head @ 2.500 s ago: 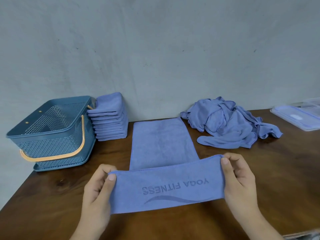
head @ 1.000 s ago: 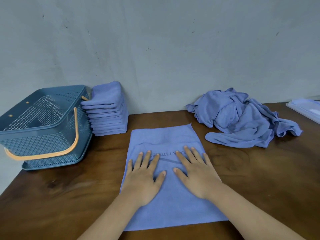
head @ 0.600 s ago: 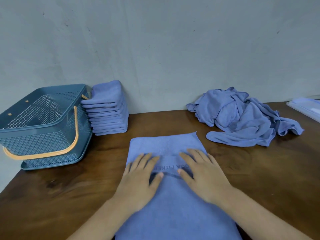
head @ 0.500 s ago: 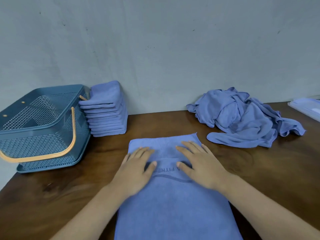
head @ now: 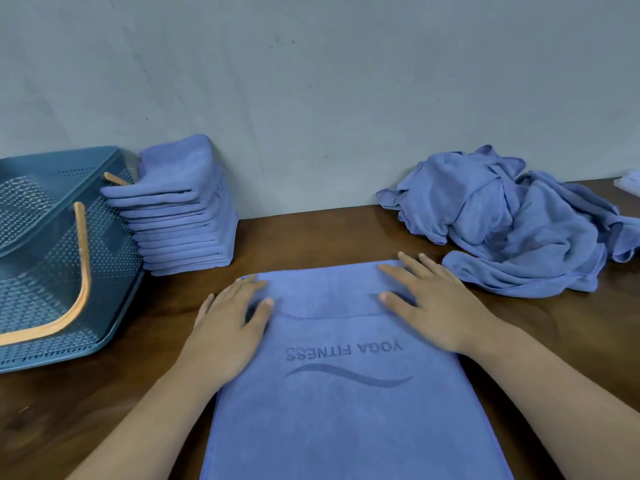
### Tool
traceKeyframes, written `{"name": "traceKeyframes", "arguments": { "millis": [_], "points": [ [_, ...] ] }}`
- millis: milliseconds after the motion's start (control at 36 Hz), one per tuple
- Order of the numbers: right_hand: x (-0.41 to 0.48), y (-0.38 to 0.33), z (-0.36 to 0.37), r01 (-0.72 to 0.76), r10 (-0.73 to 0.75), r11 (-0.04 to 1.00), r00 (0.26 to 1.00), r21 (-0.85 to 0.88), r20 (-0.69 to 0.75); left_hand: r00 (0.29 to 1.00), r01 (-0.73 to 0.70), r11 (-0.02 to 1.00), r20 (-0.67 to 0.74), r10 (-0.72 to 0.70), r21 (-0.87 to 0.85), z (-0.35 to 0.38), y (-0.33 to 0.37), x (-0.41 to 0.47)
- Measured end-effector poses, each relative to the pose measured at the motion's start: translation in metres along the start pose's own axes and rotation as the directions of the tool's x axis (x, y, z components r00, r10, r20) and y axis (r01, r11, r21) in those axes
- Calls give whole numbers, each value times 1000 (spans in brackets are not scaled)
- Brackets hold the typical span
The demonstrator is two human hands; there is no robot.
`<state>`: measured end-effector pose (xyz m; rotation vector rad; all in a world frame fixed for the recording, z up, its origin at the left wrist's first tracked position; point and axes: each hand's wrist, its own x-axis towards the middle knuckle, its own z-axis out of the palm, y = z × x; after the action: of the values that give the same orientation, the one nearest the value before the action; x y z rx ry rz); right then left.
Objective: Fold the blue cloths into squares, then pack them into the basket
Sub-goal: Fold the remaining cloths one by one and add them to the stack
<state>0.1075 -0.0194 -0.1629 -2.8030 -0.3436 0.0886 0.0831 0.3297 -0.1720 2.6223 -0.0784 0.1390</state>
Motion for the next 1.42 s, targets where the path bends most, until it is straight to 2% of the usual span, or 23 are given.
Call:
{"name": "traceKeyframes", "arguments": {
  "millis": [83, 139, 167, 250, 333, 444, 528, 583, 639, 694, 750, 806, 861, 917, 1028, 1139, 1278, 1361, 1417],
  "points": [
    [-3, 9, -6, 40, -29, 997, 987, 71, -157, 989, -28, 988, -148, 5, -150, -1, -5, 5],
    [-3, 11, -11, 130, -98, 986, 958, 105, -271, 984, -84, 981, -169, 54, -177, -3, -6, 6],
    [-4, 11, -13, 157, -118, 980, 952, 121, -283, 983, -124, 978, -153, 98, -169, -5, -8, 6],
    [-8, 8, -19, 186, -171, 979, 971, 77, -168, 977, -215, 963, -41, 211, -165, -10, -16, 4],
    [-13, 6, -26, 177, -177, 984, 983, -3, -51, 973, -214, 953, 35, 226, -215, -14, -17, 2],
    [-16, 4, -29, 154, -158, 975, 987, -162, -11, 964, -254, 957, 50, 263, -139, -12, -15, 1],
    [-17, -1, -27, 142, -146, 974, 989, -178, -11, 963, -261, 947, 13, 268, -188, -16, -9, -3],
    [-19, -1, -28, 129, -130, 989, 991, -76, -6, 961, -277, 917, -64, 270, -287, -20, -5, -4],
    [-19, -2, -31, 104, -96, 982, 994, 161, -56, 964, -266, 869, -140, 227, -418, -23, 2, -7],
    [-17, -7, -33, 62, 3, 898, 989, 435, -148, 977, -191, 802, -192, 97, -567, -22, 9, -9],
    [-11, -8, -29, 11, 159, 772, 964, 635, -211, 976, -83, 789, -211, -60, -609, -19, 12, -7],
    [-5, -9, -21, -28, 265, 690, 940, 724, -216, 956, 10, 785, -224, -189, -620, -15, 11, -2],
    [-2, -10, -15, -44, 290, 615, 941, 787, -174, 939, 85, 776, -210, -272, -625, -13, 11, 3],
    [-1, -8, -14, -37, 248, 602, 958, 798, -143, 944, 115, 777, -175, -279, -619, -12, 7, 3],
    [-2, -3, -7, 3, 125, 738, 982, 674, -140, 983, 78, 755, -75, -167, -651, -10, 1, 3],
    [2, 3, 0, -2, 121, 802, 980, 597, -159, 987, 72, 807, -77, -144, -587, -9, -4, 6],
    [6, 6, 5, -6, 153, 779, 971, 627, -181, 985, 97, 826, -63, -158, -555, -8, -5, 8],
    [5, 4, 6, 54, 204, 710, 938, 702, -278, 984, 93, 827, -76, -162, -555, -4, -7, 8],
    [5, 4, 5, 83, 246, 701, 904, 709, -350, 983, 94, 832, -81, -164, -547, -3, -7, 8]
  ]
}}
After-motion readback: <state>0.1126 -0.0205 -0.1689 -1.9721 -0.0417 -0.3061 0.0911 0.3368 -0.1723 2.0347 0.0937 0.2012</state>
